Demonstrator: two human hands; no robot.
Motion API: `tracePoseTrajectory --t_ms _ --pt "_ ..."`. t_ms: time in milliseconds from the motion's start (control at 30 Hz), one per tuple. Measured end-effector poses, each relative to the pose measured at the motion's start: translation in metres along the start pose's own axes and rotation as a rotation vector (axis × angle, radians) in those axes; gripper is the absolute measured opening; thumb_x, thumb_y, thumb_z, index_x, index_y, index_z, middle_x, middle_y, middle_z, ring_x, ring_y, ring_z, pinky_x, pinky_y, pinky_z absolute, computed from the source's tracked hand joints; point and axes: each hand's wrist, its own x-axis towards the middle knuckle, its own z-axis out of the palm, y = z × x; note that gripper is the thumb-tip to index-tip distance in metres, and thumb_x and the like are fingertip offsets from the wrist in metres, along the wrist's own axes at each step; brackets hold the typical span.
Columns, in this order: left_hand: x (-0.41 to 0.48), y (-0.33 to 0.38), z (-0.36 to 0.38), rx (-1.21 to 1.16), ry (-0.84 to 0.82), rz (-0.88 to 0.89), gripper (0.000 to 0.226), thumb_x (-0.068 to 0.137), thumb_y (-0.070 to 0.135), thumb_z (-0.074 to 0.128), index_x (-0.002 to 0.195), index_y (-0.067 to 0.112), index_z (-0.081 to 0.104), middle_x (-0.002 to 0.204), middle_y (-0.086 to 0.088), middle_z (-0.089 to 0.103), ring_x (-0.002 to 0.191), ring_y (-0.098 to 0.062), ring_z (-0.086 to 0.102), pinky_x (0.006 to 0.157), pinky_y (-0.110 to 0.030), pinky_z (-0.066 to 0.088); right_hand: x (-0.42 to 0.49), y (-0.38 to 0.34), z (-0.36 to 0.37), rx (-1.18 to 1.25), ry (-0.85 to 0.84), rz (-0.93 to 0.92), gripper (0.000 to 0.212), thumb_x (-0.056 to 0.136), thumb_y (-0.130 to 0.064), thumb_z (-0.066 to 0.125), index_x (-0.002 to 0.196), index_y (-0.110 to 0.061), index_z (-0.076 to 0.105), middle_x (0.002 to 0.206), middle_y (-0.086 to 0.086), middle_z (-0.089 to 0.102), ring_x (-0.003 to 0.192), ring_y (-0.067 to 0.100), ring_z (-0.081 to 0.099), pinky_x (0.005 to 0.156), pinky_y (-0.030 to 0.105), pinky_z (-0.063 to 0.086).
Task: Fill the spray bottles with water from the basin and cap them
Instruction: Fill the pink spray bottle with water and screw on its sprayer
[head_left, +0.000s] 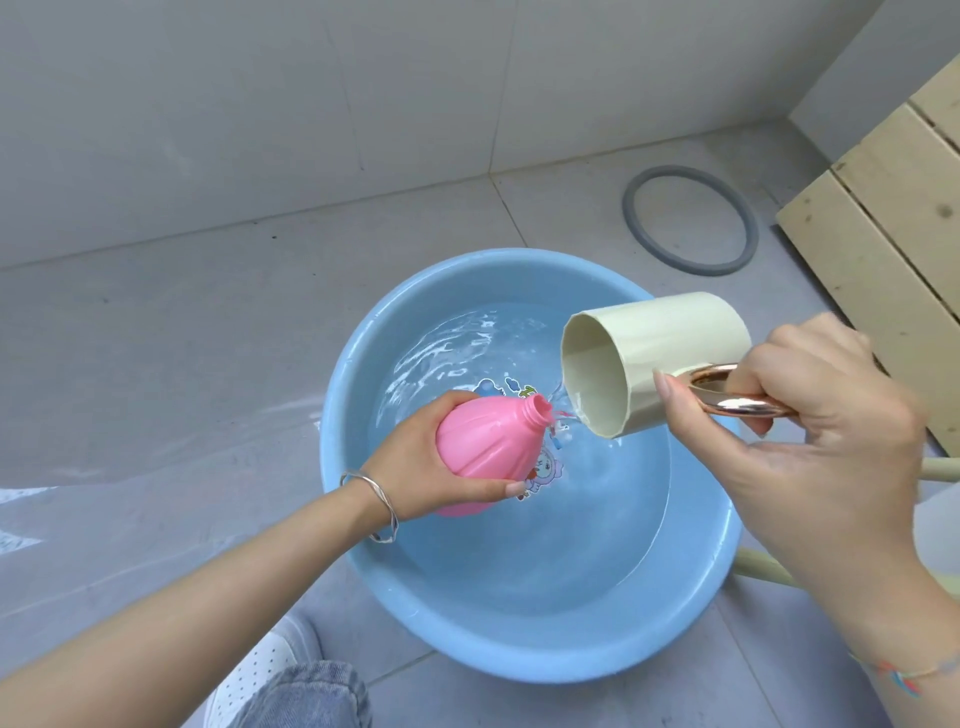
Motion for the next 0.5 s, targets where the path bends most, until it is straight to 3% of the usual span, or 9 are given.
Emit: tracePoseTrajectory --t_ms 400,500 --pt "-0.0007 0.0007 0.002 -0.017 -0.008 -0.002 0.089 0.037 0.07 0.08 0.117 0.045 0.05 0.106 0.022 0.062 0.094 0.003 0.061 0.082 -0.022 0.053 0.0001 -0.0031 0.0047 -0.044 0.001 -0.208 0.042 0.085 -0.018 0.069 0.052 -0.009 0.044 0.061 -0.004 0.028 0.07 0.013 0.019 0.076 0.021 0.027" --pt "-0.0011 0.0023 0.002 -0.027 -0.005 -0.005 0.086 0.036 0.07 0.079 0.114 0.046 0.051 0.104 0.023 0.062 0.092 0.005 0.061 0.08 -0.02 0.052 0.0005 -0.0054 0.0067 -0.04 -0.005 -0.26 0.043 0.085 -0.018 0.07 0.052 -0.011 0.043 0.063 -0.006 0.027 0.071 0.012 0.019 0.072 0.024 0.025"
